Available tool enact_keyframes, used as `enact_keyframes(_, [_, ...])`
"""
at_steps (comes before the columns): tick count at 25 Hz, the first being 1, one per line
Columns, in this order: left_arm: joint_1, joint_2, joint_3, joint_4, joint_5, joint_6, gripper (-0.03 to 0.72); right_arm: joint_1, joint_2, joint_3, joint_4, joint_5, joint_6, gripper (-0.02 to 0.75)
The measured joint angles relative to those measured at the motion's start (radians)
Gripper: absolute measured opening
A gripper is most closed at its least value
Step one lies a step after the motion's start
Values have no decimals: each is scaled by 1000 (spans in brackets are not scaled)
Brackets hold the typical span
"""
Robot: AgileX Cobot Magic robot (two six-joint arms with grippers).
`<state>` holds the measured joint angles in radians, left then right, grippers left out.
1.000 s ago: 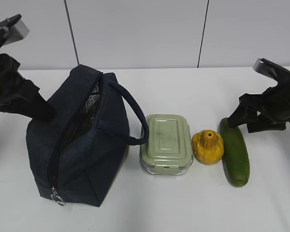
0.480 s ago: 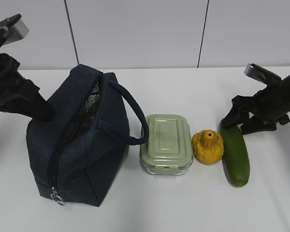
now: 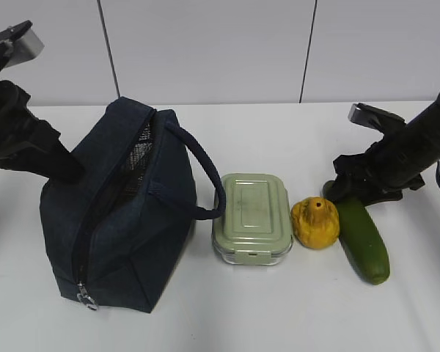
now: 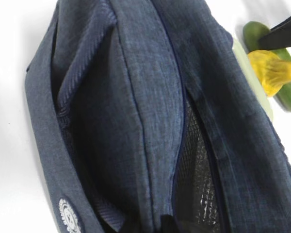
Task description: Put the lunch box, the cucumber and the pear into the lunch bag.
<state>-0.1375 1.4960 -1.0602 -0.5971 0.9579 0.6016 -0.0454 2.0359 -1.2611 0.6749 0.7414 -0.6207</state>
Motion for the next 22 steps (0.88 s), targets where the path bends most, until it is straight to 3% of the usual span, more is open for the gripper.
enact_keyframes(3, [0,0,0,0,0,0,24,0,0,-4,-14,3,29,303])
enact_keyframes(14, [0,0,0,1,0,0,22,0,-198,-28,-66,-6,71,287])
enact_keyframes(16, [0,0,0,0,0,0,22,0,-256,-50,-23,31,69,287])
enact_keyframes(22, [0,0,0,-15,0,0,22,23,-339,-63,252,150,-6,285])
